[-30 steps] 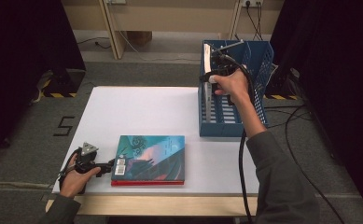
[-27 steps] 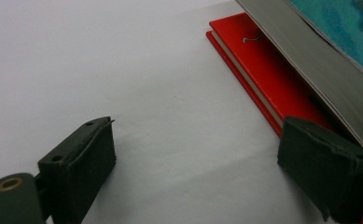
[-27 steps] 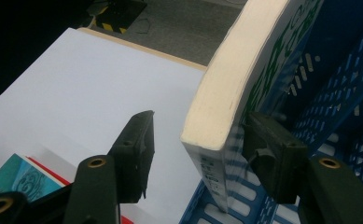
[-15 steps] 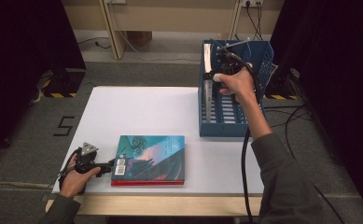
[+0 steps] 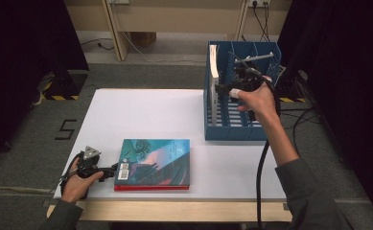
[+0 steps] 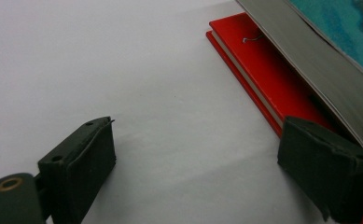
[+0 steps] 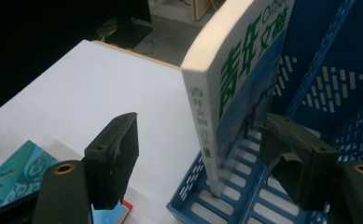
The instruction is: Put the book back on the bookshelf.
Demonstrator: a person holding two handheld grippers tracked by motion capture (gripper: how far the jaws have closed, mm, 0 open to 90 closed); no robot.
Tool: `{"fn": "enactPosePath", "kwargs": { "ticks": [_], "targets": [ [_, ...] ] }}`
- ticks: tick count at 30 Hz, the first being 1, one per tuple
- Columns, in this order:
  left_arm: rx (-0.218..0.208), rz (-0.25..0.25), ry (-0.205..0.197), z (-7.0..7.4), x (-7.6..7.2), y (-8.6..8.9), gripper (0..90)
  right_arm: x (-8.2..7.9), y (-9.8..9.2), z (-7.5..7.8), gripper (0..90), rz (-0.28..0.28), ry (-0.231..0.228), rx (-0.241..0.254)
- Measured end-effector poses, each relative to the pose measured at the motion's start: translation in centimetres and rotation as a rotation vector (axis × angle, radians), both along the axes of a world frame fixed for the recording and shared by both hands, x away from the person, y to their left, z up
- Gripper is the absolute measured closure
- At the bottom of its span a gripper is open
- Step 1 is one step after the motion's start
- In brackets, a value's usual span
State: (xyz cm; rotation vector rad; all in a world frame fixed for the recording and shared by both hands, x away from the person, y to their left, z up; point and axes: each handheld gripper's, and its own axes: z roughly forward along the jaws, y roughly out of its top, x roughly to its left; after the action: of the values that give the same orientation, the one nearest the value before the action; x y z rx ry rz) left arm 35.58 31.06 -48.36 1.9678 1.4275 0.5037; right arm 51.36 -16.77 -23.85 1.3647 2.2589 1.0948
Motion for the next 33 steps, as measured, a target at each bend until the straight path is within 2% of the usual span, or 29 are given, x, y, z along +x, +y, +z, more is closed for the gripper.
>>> {"fn": "enactPosePath", "kwargs": {
  "ticks": [10, 17, 19, 24, 33],
  "targets": [
    [0.003, -0.003, 0.0, 0.0, 0.0, 0.0, 9.9, -2.6, -0.4, -2.0, 29.0, 0.042, -0.002, 0.018],
    [0.002, -0.001, 0.001, 0.0, 0.0, 0.0, 9.9, -3.6, -0.6, -3.4, 28.7, 0.05, -0.003, 0.046],
    [0.002, -0.002, 0.001, 0.0, 0.0, 0.0, 9.9, -3.8, -0.6, -3.9, 28.3, 0.058, -0.007, 0.05],
    [0.002, -0.001, 0.001, 0.0, 0.0, 0.0, 9.9, -4.6, -0.6, -5.9, 26.9, 0.064, 0.005, 0.097],
    [0.002, -0.001, 0.0, 0.0, 0.0, 0.0, 9.9, -6.4, -0.6, -8.5, 25.5, 0.078, 0.004, 0.131]
  ]
}}
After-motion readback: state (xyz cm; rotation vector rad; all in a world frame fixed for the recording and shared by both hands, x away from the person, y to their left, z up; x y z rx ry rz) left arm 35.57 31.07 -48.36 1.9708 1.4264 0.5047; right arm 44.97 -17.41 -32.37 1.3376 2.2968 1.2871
